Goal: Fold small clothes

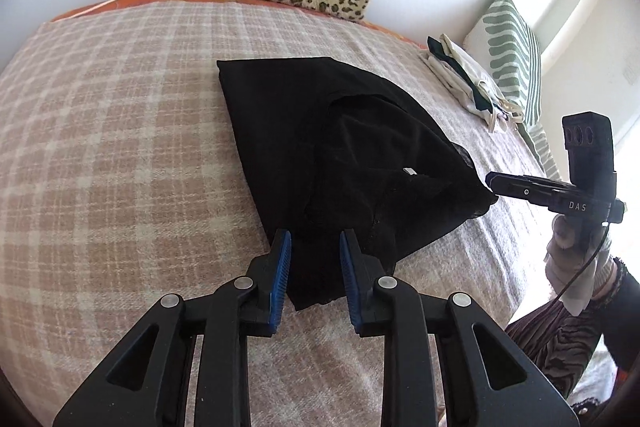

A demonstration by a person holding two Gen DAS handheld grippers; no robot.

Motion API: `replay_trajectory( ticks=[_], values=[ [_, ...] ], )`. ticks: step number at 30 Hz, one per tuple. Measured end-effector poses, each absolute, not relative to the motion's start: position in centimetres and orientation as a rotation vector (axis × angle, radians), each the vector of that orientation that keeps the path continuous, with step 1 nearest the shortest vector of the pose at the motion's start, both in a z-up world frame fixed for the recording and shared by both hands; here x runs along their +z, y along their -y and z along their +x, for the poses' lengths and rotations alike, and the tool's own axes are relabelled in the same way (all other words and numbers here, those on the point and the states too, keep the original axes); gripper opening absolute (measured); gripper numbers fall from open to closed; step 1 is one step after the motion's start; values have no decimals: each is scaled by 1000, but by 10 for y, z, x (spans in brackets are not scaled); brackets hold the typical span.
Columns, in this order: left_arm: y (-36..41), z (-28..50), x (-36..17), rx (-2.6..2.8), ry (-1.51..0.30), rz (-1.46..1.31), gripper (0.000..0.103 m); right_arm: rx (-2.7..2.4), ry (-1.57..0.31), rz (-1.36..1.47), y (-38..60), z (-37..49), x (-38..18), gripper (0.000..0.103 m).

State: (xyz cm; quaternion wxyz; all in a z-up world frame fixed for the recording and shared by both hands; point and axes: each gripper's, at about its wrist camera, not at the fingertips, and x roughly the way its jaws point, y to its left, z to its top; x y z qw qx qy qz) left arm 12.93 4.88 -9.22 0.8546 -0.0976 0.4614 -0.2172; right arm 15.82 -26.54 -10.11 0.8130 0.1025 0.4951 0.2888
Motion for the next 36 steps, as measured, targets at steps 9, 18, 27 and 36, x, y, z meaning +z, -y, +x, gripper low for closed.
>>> replay_trajectory(
  ticks=[9, 18, 27, 36],
  values=[
    [-44, 116, -99, -414, -971, -96, 23, 654, -1125, 351, 274, 157, -113, 35],
    [-29, 114, -103, -428, -951, 31, 15, 636, -1165, 378, 266, 166, -122, 32],
    [-44, 103, -102, -408, -941, 88, 8, 566, -1095, 134, 255, 155, -102, 8],
    [-68, 105, -76, -411, -903, -68, 17, 627, -1071, 168, 270, 158, -86, 20]
  ],
)
